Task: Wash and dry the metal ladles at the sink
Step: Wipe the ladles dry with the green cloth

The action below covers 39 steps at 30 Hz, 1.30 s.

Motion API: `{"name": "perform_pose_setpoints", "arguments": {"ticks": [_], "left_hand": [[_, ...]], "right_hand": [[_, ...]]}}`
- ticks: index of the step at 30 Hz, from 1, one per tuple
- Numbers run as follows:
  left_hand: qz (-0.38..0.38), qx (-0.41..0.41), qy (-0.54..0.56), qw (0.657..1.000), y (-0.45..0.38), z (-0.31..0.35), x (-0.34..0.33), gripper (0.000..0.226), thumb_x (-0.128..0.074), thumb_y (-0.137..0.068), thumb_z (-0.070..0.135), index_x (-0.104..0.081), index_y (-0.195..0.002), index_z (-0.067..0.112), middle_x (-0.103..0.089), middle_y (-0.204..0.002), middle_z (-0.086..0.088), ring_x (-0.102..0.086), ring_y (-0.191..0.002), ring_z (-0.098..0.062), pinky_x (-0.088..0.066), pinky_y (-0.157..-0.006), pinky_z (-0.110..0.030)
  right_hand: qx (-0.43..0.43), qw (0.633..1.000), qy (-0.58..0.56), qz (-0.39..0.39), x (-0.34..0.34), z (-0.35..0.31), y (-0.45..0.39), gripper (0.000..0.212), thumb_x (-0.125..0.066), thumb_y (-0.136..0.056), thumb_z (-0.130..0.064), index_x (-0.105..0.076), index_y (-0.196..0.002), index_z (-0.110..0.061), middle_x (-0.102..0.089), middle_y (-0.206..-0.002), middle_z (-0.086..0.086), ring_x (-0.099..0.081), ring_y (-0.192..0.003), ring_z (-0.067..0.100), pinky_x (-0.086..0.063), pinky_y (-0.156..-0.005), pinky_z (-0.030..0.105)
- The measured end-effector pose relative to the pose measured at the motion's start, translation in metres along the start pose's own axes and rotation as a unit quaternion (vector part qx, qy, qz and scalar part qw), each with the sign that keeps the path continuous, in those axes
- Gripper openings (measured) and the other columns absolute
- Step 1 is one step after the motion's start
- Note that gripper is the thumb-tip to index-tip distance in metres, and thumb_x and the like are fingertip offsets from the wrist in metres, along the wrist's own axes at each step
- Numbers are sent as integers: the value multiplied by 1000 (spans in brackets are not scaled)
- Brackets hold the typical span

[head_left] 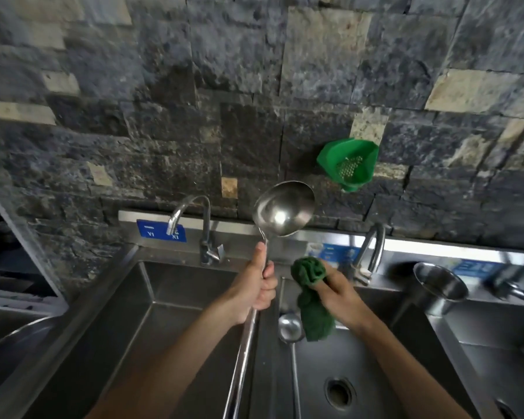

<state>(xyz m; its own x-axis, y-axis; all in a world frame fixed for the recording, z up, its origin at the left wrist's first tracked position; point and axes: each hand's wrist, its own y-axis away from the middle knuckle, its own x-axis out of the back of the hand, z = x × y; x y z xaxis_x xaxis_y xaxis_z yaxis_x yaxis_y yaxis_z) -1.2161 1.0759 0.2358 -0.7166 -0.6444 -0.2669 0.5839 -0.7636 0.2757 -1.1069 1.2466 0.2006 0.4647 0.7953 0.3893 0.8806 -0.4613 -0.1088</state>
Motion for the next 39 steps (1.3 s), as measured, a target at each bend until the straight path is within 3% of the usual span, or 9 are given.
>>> {"name": "perform_pose_setpoints", "arguments": {"ticks": [3,6,8,12,19,24,27,32,39], "left_hand": [[-13,43,62,997,-26,-28,-5,58,-28,-94,71,-33,-62,23,-17,-54,7,-12,-37,-5,-9,-31,-18],[-22,117,133,984,-55,-67,-13,60,-31,-94,70,-34,-59,22,-18,-47,8,-13,-32,-5,-8,-30,-15],[-28,159,178,971,-69,-90,-21,63,-29,-93,73,-33,-56,22,-18,-42,8,-14,-27,-5,-10,-30,-9],[-68,248,275,926,-96,-137,-40,77,-25,-91,75,-38,-42,17,-24,-33,6,-22,-21,-7,-16,-27,-8],[-16,332,351,875,-119,-193,-71,79,-30,-92,73,-40,-42,13,-26,-33,2,-27,-23,-11,-24,-28,-9],[5,331,-6,944,-126,-229,-74,56,-42,-95,63,-60,-70,16,-65,-67,-4,-60,-55,-19,-52,-58,-27],[-34,277,-269,922,-125,-250,-69,30,-51,-95,44,-62,-90,17,-63,-83,-1,-61,-72,-16,-53,-68,-31],[21,298,-330,895,-139,-282,-61,21,-59,-95,20,-64,-103,1,-69,-85,-12,-66,-58,-17,-50,-43,-20],[130,305,-342,879,-191,-327,-35,13,-60,-89,13,-65,-81,5,-59,-72,-7,-59,-66,-18,-46,-55,-26]], "right_hand": [[-229,941,-231,91,-13,42,44,39,-51,-86,-36,-72,-88,-4,-71,-94,21,-68,-89,37,-54,-87,43],[-319,881,-337,92,-28,48,84,51,-42,-97,-33,-71,-68,-3,-66,-67,19,-65,-59,29,-51,-68,39],[-336,886,-314,62,-35,52,107,49,-55,-94,-47,-71,-69,-8,-65,-65,13,-64,-59,25,-50,-65,36],[-354,911,-210,-35,-41,69,135,52,-83,-68,-56,-78,-100,-15,-78,-89,2,-74,-88,18,-54,-90,35],[-383,903,-188,-47,-24,87,141,19,-86,-75,-17,-79,-83,-1,-74,-83,18,-71,-77,28,-57,-78,37],[-432,887,-157,-40,-18,124,127,13,-83,-78,-9,-78,-87,-2,-77,-84,15,-74,-74,27,-59,-70,31],[-466,872,-143,-40,-17,160,110,20,-87,-73,-18,-81,-89,-10,-79,-87,13,-74,-77,27,-58,-71,31],[-525,839,-125,-71,-27,219,74,16,-85,-72,-15,-78,-84,-7,-77,-80,13,-70,-71,25,-52,-71,29],[-538,831,-117,-80,-65,290,28,21,-84,-68,-13,-79,-86,-4,-77,-85,21,-75,-78,32,-51,-64,32]]}}
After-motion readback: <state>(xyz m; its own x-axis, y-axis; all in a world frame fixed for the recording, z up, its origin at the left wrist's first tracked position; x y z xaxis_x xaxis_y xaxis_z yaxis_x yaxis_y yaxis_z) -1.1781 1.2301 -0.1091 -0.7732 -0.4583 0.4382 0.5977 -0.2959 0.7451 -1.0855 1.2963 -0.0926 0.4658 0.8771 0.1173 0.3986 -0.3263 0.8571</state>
